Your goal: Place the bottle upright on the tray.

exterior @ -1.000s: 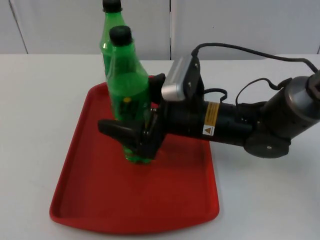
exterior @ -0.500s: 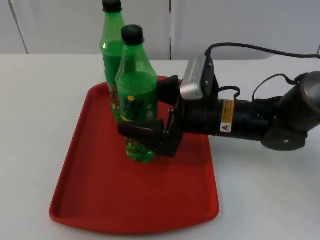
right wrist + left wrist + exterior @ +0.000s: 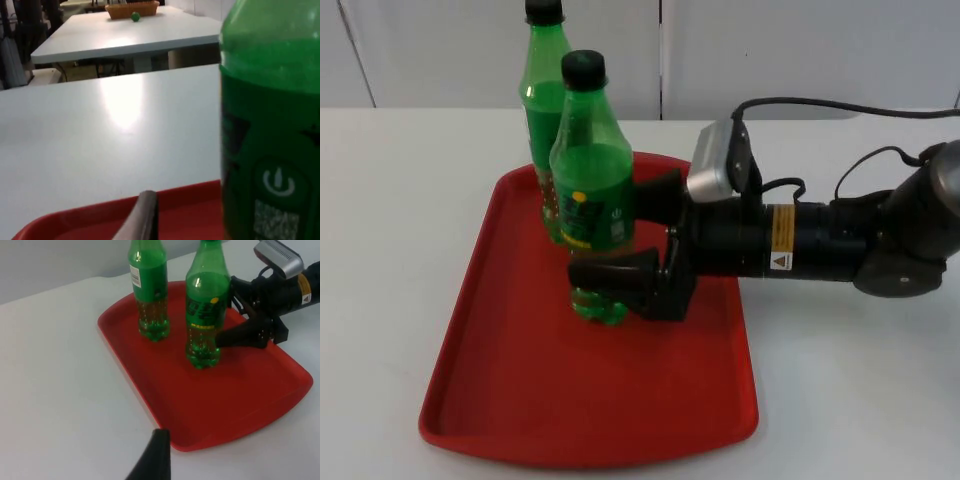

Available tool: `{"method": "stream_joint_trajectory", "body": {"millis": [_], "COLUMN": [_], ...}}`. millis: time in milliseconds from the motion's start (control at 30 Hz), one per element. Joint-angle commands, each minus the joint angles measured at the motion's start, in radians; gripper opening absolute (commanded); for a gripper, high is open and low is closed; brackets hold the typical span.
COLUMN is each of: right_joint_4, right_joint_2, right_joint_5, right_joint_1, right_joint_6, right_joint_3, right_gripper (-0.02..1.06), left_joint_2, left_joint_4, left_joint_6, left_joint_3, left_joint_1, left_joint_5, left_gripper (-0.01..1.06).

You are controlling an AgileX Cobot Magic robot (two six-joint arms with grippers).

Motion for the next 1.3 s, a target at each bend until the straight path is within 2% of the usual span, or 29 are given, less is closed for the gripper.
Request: {"method": "stream_joint_trajectory", "body": {"millis": [0, 100, 167, 300, 500, 533, 633, 667, 767, 800, 833, 867, 900, 933, 967, 1000, 1100, 1267], "right_joint_4": [-0.013, -0.090, -0.105, -0.135, -0.191, -0.196, -0.250, -0.250, -0.356, -0.356, -0.414, -0.532, -0.607, -0.607, -0.703, -0.731, -0.731, -0.731], "right_joint_2": [-0.005, -0.016, -0.019, -0.040, -0.063, -0.074, -0.126, -0.126, -0.177, -0.177, -0.196, -0.234, -0.261, -0.261, -0.283, -0.308, -0.382, -0.478], "right_joint_5": [0.025, 0.049, 0.058, 0.159, 0.174, 0.191, 0.308, 0.308, 0.361, 0.361, 0.388, 0.435, 0.468, 0.468, 0.479, 0.479, 0.470, 0.470], "right_joint_1": [0.000, 0.000, 0.000, 0.000, -0.008, -0.015, -0.034, -0.034, -0.063, -0.063, -0.071, -0.077, -0.082, -0.082, -0.088, -0.090, -0.103, -0.110], "right_joint_6": [0.012, 0.037, 0.059, 0.099, 0.120, 0.150, 0.301, 0.301, 0.470, 0.470, 0.535, 0.668, 0.772, 0.772, 0.882, 0.963, 1.092, 1.182], "right_joint_3": [0.003, 0.003, 0.003, 0.003, 0.003, 0.003, 0.003, 0.003, 0.003, 0.003, 0.003, 0.003, 0.003, 0.003, 0.003, 0.003, 0.044, 0.094], "right_gripper": [0.90, 0.90, 0.90, 1.04, 1.05, 1.05, 1.05, 1.05, 1.05, 1.05, 1.05, 1.05, 1.05, 1.05, 1.05, 1.05, 1.05, 1.05], "left_joint_2": [-0.004, -0.004, -0.004, -0.004, -0.004, -0.004, -0.004, -0.004, -0.004, -0.004, -0.004, -0.004, -0.004, -0.004, -0.004, -0.004, -0.004, -0.004], "left_joint_4": [0.002, 0.002, 0.002, 0.002, 0.002, 0.002, 0.002, 0.002, 0.002, 0.002, 0.002, 0.002, 0.002, 0.002, 0.002, 0.002, 0.005, 0.005], "left_joint_6": [-0.005, -0.005, -0.005, -0.005, -0.005, -0.005, -0.005, -0.005, -0.005, -0.005, -0.005, -0.005, -0.005, -0.005, -0.005, -0.005, -0.005, -0.005], "left_joint_3": [0.007, 0.007, 0.007, 0.007, 0.007, 0.007, 0.007, 0.007, 0.007, 0.007, 0.007, 0.007, 0.007, 0.007, 0.007, 0.007, 0.007, 0.007], "left_joint_1": [-0.002, -0.002, -0.002, -0.002, -0.002, -0.002, -0.002, -0.002, -0.002, -0.002, -0.002, -0.002, -0.002, -0.002, -0.002, -0.002, -0.002, -0.002], "left_joint_5": [0.000, 0.000, 0.000, 0.001, 0.001, 0.001, 0.001, 0.001, 0.001, 0.001, 0.001, 0.001, 0.001, 0.001, 0.001, 0.001, 0.001, 0.001], "left_gripper": [0.87, 0.87, 0.87, 0.87, 0.87, 0.87, 0.87, 0.87, 0.87, 0.87, 0.87, 0.87, 0.87, 0.87, 0.87, 0.87, 0.87, 0.87]}}
